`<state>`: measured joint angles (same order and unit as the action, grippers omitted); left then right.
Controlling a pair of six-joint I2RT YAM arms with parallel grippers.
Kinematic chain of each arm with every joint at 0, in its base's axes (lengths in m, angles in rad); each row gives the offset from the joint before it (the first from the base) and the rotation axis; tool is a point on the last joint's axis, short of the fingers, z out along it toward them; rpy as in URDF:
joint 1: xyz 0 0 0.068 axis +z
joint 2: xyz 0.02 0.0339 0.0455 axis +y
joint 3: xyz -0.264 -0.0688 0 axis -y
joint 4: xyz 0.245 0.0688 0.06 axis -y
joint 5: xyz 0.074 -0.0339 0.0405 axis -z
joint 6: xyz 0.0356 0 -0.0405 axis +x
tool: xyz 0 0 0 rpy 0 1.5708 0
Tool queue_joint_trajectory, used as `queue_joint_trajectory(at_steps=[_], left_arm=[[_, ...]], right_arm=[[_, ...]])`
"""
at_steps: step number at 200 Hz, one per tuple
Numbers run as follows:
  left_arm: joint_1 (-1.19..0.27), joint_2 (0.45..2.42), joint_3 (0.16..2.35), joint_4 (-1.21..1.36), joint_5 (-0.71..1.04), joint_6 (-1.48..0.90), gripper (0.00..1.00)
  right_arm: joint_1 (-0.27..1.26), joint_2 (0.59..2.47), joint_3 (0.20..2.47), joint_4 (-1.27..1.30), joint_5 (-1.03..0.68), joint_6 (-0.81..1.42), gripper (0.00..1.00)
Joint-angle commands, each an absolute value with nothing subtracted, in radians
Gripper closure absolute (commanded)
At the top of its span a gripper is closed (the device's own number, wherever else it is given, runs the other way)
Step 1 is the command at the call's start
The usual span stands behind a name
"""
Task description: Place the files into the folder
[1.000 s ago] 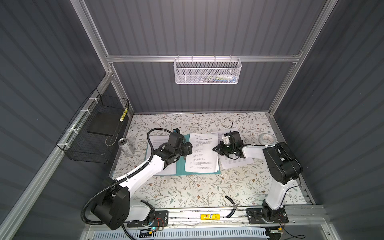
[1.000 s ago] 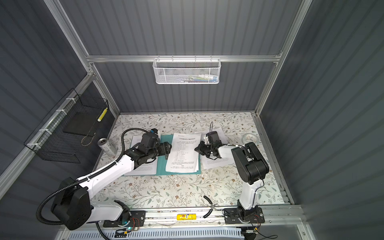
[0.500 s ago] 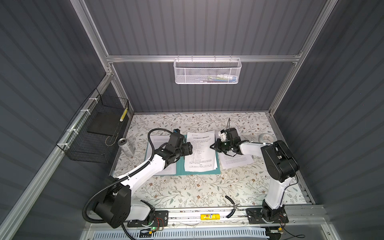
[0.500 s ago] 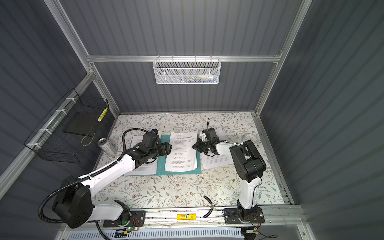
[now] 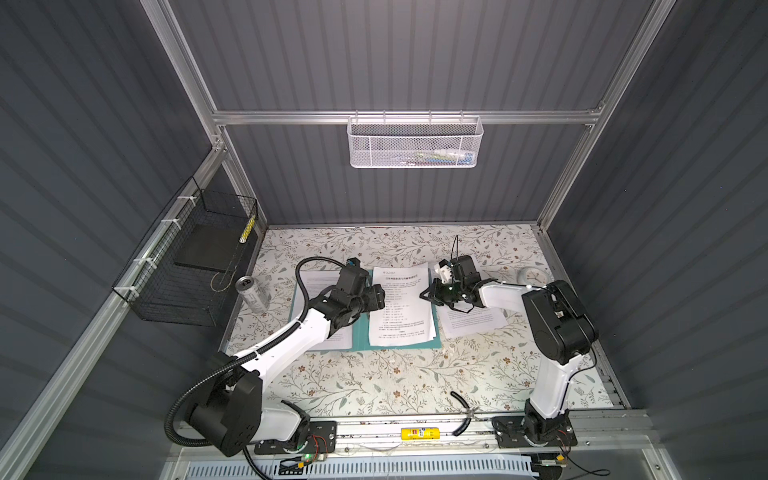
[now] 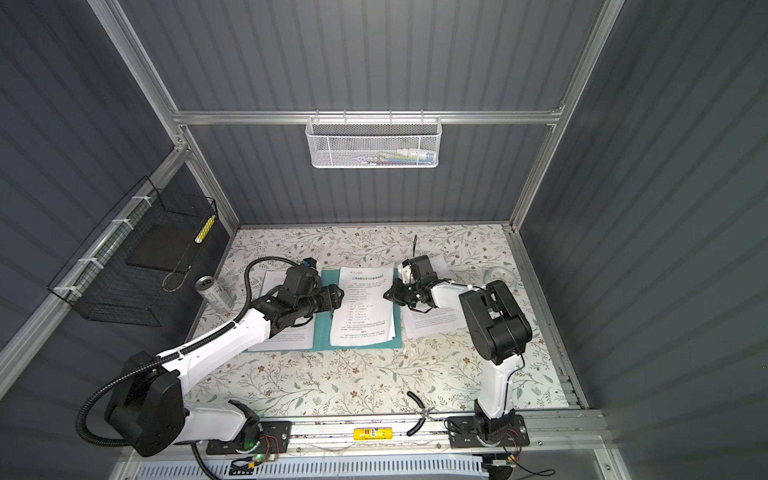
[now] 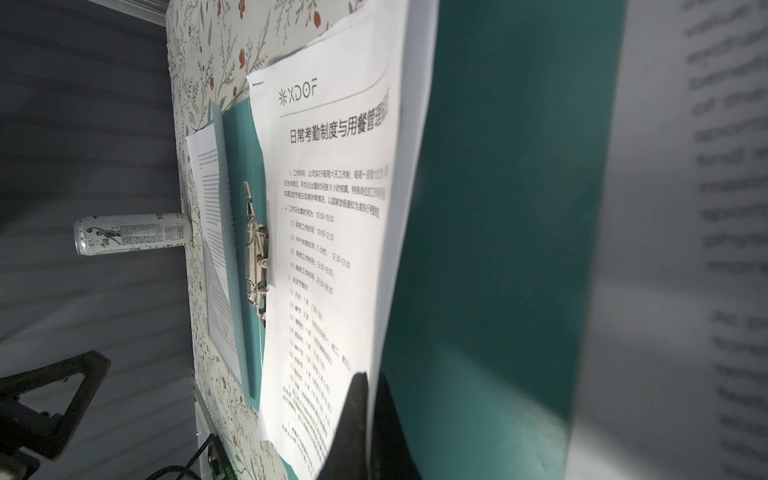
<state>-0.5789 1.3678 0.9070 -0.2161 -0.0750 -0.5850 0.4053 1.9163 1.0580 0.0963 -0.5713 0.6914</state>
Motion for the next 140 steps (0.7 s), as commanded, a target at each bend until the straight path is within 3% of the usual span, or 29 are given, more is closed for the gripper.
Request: queue_joint_trajectory(at_steps=[1,52,82,140], left_arm=[[-0.571,1.382,0.903,-0.205,-0.067,-0.599,0.25],[-0.571,1.374,0.898,-0.205,-0.07,-0.603,0.25],[-0.571,1.377,0.899,-0.206,-0.073,-0.604,0.25],[-0.57,1.381,0.895,-0.196,-0.074,-0.606,0.24]], right_arm=[[0.409,1.95,1.089,0.083,-0.6,0.675,1.0],[0.41,1.965,1.11,0.076,-0.601,0.684,1.0],[0.411,1.952,1.115,0.049,-0.573,0.68,0.69],[0.406,1.933,1.14,-0.045,-0.507,0.654,0.49]])
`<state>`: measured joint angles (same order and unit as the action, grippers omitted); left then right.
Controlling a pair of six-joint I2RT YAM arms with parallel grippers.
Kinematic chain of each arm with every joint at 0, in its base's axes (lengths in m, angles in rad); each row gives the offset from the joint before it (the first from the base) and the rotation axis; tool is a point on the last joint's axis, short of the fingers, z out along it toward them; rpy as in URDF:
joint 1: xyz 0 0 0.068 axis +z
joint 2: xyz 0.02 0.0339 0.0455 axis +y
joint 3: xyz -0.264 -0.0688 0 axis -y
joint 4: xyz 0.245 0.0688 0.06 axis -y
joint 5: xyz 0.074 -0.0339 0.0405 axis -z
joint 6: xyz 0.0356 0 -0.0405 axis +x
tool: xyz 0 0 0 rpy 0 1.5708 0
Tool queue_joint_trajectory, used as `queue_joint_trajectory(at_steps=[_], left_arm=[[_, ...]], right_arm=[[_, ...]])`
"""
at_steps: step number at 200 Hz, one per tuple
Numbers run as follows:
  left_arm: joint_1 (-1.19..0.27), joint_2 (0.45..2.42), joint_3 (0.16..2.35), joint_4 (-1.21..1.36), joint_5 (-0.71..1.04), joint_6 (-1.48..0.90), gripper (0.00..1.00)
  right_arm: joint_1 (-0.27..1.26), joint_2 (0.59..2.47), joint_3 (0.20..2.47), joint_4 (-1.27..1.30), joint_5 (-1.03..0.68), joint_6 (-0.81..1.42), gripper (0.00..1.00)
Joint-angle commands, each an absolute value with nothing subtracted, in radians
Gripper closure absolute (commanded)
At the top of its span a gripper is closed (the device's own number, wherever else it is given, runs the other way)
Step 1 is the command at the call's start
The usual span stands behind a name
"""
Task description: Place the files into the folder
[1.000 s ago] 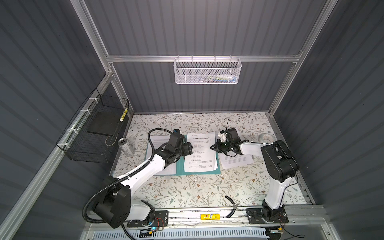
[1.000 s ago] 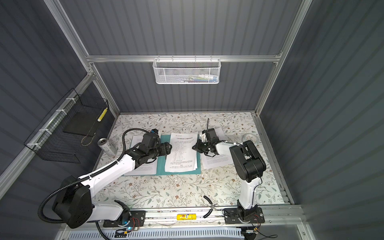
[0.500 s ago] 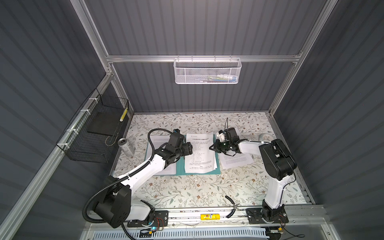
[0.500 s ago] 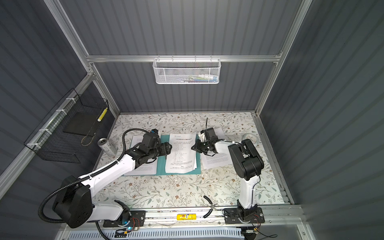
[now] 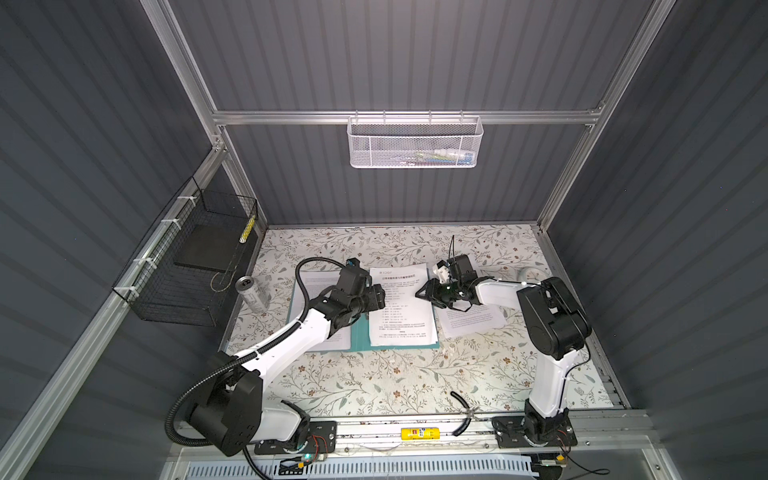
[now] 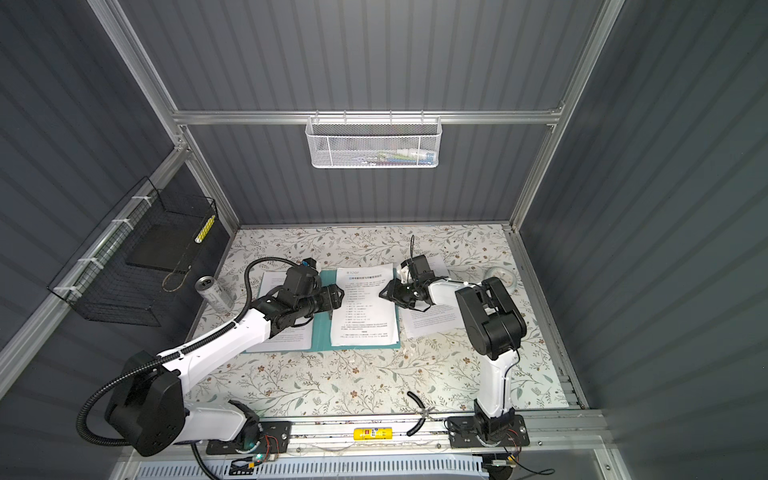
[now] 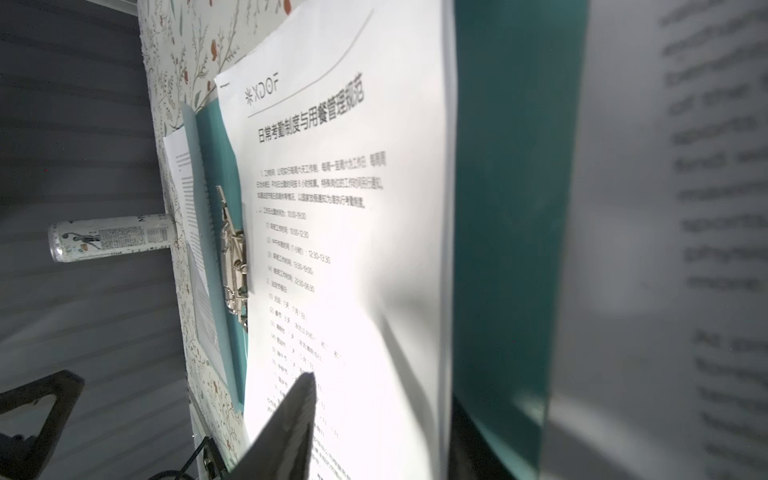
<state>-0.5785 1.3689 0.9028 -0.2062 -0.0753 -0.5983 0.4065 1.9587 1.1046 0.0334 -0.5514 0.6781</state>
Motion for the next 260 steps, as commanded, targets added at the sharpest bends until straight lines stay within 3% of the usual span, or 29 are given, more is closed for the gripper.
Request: queue_joint_trajectory(at_steps=[1,60,120,194,260], left_arm=[[-0.57,1.381,0.895,-0.196,-0.075,-0.606,0.24],[-0.571,1.404,0.905,-0.164,-0.056,-0.601,0.24],[-0.624,1.553,1.081,-0.092,0.014,-0.571,0.23],[-0.755,1.896,1.45,-0.053,0.121,-0.554,0.23],[-0.778,2.13,1.624,-0.041,0.227,-0.599,0.24]], right_arm=[[0.405,1.932,1.141,-0.05,-0.504,0.653,0.49],[0.254,1.68,1.048,-0.2,-0.42,0.587,0.46],[-0.103,1.483,0.946,-0.323,-0.397,0.472,0.46],[-0.239,1.491,0.869,-0.418,-0.305,0.461,0.44],[-0.243,1.548,0.793,-0.335,-0.397,0.511,0.45]])
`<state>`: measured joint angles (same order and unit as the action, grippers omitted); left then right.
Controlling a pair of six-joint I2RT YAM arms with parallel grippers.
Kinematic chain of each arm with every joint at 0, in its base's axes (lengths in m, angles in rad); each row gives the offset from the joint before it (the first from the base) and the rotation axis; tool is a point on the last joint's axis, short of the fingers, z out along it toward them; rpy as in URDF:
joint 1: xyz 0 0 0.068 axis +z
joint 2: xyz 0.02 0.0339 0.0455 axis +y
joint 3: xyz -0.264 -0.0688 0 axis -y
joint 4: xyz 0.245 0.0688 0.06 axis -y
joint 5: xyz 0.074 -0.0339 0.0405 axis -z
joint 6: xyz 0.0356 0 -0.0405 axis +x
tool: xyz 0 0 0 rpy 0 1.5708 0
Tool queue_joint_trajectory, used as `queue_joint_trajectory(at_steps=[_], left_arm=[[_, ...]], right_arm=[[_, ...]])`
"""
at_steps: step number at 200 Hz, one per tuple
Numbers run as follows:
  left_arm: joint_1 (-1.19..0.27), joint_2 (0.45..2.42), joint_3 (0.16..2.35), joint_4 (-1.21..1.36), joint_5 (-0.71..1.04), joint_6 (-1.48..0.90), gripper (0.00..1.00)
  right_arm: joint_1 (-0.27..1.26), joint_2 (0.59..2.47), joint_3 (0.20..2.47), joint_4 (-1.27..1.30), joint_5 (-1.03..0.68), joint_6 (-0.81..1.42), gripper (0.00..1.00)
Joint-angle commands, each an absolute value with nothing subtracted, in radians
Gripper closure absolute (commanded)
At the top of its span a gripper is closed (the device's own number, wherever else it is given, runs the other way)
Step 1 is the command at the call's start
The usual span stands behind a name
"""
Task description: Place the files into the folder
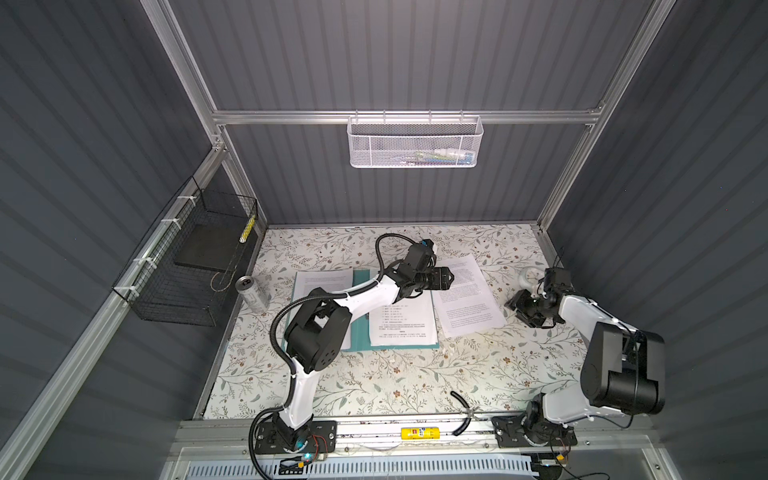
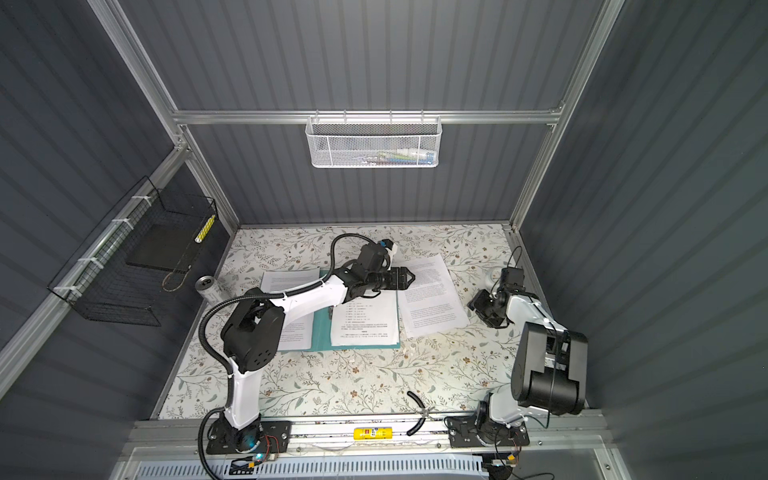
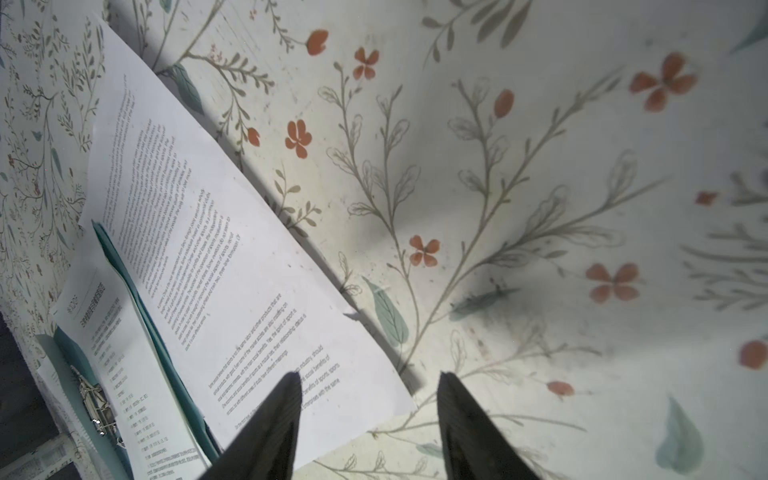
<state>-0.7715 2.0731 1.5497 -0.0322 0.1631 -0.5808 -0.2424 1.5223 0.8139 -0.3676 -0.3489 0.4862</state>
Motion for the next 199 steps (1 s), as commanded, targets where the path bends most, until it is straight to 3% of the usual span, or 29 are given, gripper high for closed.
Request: queue_joint_trajectory(at_steps=[1,83,199], left_arm=[[-0.777,2.133,1.626,-0.041,0.228,-0.6,0.24],[-0.782,2.307,1.747,-0.059,0.321,-0.653,0.26],[-0.783,2.407,1.847,-0.152,0.376,-0.622,0.28]], right_arm=[[-0.244,1.55,0.793,-0.335,-0.397,0.512,0.45],[-0.243,1.653,0.801,-0.281,-0.507,0.514,0.44],[-0.244,1.723,0.795,-0.164,-0.748,0.515,0.46]])
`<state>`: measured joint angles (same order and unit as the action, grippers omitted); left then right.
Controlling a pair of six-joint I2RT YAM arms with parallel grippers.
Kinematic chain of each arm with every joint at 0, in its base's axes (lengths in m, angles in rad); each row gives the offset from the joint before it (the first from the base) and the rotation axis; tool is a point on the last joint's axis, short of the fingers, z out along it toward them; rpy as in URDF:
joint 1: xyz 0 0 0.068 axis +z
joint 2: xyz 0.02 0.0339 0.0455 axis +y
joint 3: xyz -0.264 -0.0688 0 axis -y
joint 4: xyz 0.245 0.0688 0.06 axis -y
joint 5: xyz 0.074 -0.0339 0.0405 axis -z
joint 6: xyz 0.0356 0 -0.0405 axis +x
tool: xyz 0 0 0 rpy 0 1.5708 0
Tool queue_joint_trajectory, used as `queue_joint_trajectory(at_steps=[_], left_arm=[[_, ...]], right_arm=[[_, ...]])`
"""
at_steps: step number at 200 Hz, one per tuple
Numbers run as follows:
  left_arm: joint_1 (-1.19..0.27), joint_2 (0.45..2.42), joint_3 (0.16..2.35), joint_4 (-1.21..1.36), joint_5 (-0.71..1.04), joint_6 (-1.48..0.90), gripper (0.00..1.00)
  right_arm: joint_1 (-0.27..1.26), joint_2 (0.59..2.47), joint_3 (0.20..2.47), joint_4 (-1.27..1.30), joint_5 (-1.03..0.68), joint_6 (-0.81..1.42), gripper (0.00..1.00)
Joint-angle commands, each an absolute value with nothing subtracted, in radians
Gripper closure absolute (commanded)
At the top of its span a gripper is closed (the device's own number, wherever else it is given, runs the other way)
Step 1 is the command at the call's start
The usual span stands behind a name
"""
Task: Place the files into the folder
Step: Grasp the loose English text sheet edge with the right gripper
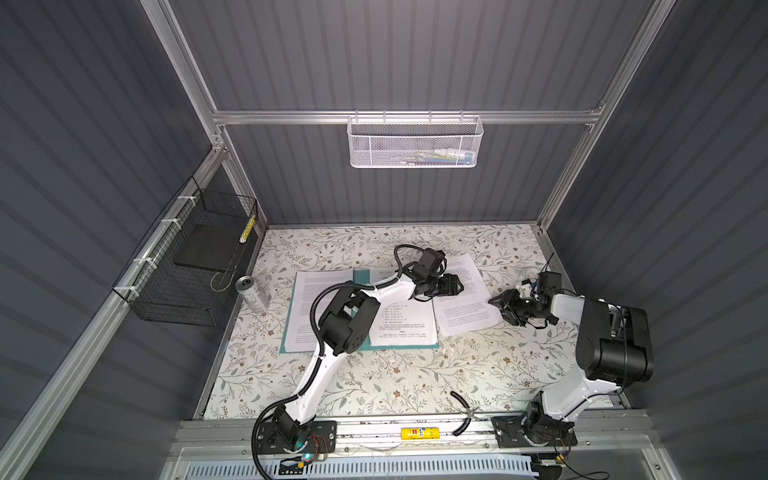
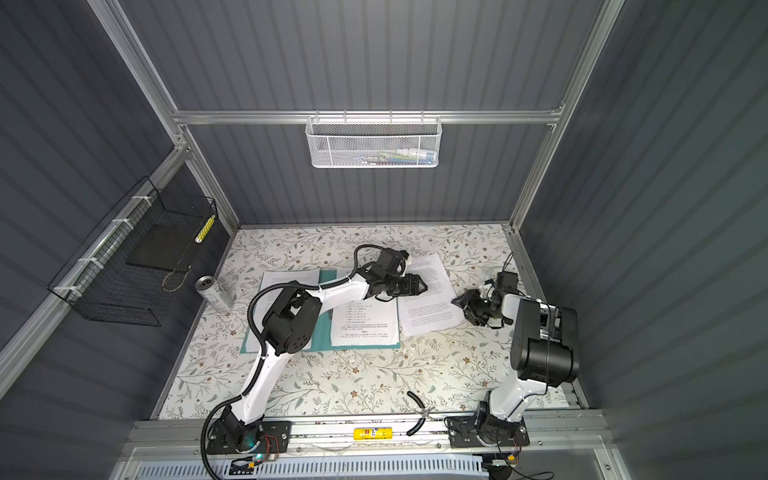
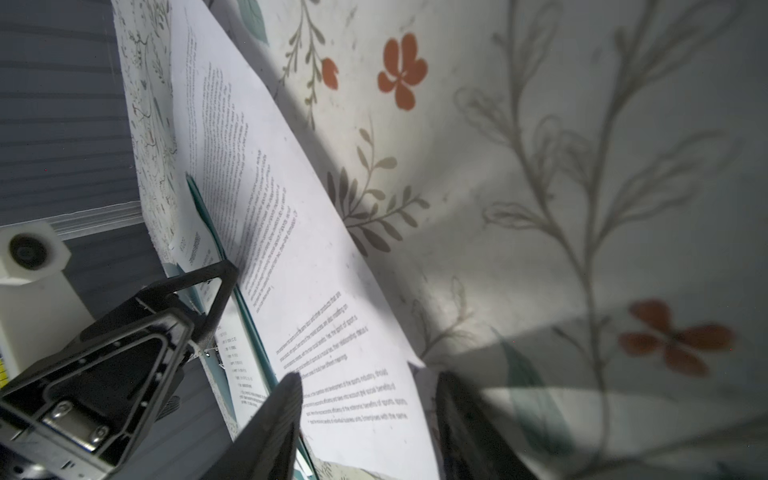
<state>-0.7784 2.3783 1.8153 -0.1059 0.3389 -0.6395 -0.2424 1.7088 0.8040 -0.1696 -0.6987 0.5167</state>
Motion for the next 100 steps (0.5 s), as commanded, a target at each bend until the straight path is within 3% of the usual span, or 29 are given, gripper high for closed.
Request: queue_joint_trajectory(at_steps=[1,100], left_arm=[[-0.783,2.407,1.847,-0.152,0.376,-0.621,0.28],[-0.782,2.414,1.841,-0.138,0.392,-0.615,0.28]], right_arm=[[-0.243,1.723,0.796,-0.164,-0.749,0.514,0.46],[-0.239,1.772,0.861,-0.194,-0.753,0.512,0.61]])
